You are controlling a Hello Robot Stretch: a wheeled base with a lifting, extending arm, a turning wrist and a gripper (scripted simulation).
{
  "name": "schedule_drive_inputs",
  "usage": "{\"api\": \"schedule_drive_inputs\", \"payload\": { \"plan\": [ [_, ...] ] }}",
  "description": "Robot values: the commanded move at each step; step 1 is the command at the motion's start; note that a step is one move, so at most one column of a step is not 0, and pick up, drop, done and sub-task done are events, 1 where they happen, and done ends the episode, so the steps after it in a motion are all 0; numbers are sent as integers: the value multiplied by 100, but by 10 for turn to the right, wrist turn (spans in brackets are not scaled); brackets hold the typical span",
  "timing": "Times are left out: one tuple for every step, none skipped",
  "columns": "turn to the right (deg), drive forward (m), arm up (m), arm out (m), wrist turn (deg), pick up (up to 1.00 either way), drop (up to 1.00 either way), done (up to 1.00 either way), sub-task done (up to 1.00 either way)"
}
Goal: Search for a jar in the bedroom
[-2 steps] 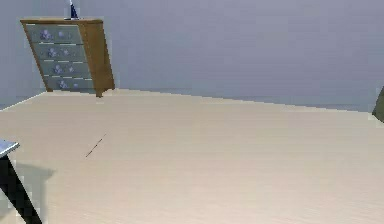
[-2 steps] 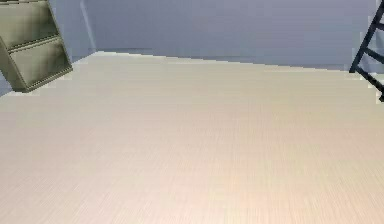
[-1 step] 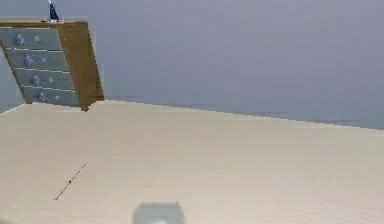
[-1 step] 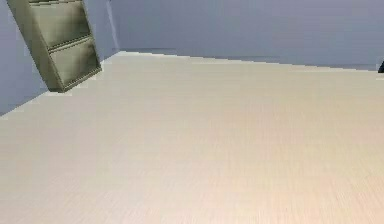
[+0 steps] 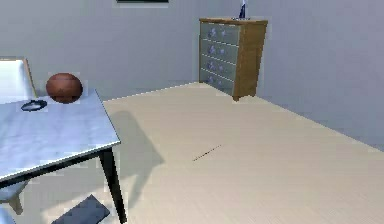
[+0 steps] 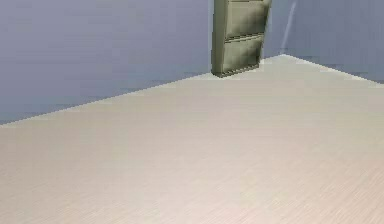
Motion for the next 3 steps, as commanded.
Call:
{"api": "schedule_drive_inputs", "payload": {
  "plan": [
    [0,60,0,0,0,0,0,0,0],
    [-450,0,0,0,0,0,0,0,0],
    [-90,0,0,0,0,0,0,0,0]
  ]
}}
